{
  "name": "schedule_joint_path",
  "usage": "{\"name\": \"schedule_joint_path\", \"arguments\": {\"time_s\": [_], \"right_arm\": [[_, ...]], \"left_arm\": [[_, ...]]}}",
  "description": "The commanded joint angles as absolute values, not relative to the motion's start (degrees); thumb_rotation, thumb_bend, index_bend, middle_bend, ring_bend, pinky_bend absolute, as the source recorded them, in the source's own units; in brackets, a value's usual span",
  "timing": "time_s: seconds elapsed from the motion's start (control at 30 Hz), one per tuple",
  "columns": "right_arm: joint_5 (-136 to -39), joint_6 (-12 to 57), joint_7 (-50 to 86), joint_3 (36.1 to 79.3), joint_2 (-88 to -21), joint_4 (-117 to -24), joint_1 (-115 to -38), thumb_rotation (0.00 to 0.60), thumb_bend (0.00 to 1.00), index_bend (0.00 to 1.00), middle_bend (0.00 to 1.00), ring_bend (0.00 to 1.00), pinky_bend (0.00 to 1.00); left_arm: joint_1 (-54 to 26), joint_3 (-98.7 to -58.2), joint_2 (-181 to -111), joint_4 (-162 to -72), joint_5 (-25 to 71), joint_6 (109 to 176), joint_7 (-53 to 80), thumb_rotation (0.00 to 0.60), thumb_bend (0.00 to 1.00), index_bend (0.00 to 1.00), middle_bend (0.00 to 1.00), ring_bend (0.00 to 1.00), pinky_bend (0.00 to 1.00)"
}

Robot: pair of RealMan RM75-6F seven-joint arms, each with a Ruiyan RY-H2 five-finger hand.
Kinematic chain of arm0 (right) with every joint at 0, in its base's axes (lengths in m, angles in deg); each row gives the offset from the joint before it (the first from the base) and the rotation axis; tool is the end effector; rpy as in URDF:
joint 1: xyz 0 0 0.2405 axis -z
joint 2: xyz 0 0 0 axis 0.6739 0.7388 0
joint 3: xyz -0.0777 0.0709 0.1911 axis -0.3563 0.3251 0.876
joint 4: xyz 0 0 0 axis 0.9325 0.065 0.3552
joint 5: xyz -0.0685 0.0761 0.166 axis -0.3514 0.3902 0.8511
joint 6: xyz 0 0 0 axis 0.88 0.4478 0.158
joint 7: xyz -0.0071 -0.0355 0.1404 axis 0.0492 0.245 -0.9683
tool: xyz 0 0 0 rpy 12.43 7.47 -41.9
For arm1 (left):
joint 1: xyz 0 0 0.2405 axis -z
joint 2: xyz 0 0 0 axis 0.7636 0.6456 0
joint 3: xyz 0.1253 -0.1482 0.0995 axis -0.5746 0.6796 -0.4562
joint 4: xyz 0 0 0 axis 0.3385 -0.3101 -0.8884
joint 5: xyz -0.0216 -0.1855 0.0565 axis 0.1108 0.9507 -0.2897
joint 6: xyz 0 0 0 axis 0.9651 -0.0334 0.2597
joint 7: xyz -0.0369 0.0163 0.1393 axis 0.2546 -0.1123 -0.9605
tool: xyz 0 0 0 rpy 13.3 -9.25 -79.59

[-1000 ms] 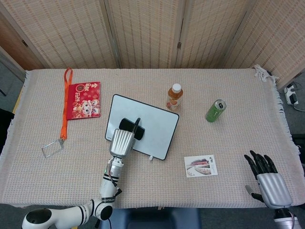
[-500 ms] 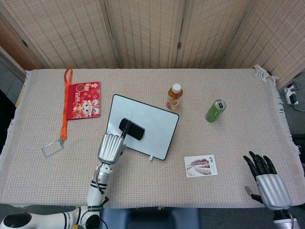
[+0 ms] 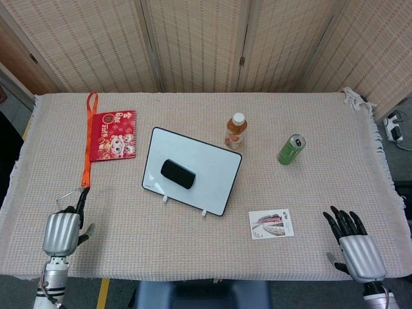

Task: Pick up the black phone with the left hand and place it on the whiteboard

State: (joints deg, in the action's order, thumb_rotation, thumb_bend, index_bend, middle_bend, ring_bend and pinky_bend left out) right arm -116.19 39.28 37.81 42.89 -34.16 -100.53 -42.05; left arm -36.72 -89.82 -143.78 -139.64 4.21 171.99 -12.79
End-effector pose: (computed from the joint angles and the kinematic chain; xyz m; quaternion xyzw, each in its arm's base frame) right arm -0.2441 -0.1247 0.1170 0.6706 -0.4037 0.2902 0.5505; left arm -0.2184 0.1861 0.0833 -0.6181 -0.3291 -0.3631 0.6147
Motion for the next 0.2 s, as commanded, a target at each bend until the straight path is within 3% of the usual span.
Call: {"name": "schedule_joint_path", "arguments": {"time_s": [0.03,0.1,0.2], "right_arm": [[-116.43,39.28,37.58,42.96,-34.32,-100.22,-42.21,0.600,0.30,0.00,0.00,0.00,0.00],[-116.33,39.22,37.20,43.13,-34.34,-99.94,-42.35,0.600,0.30,0.00,0.00,0.00,0.00],[-115.91,38.88,36.73,43.37,-34.22,-99.74,-42.63,0.600,0.30,0.00,0.00,0.00,0.00]], "left_arm": [[-40.87,-95.05,-137.73,-144.73,5.63,172.00,-14.91,0.600,0.24,0.02,0.21,0.11,0.13],[-42.65,-95.73,-137.81,-143.97,4.61,173.54,-14.07,0.600,0.22,0.00,0.05,0.01,0.01],[-44.20,-95.81,-137.23,-143.66,0.90,176.31,-12.38,0.600,0.20,0.00,0.00,0.00,0.00]]}}
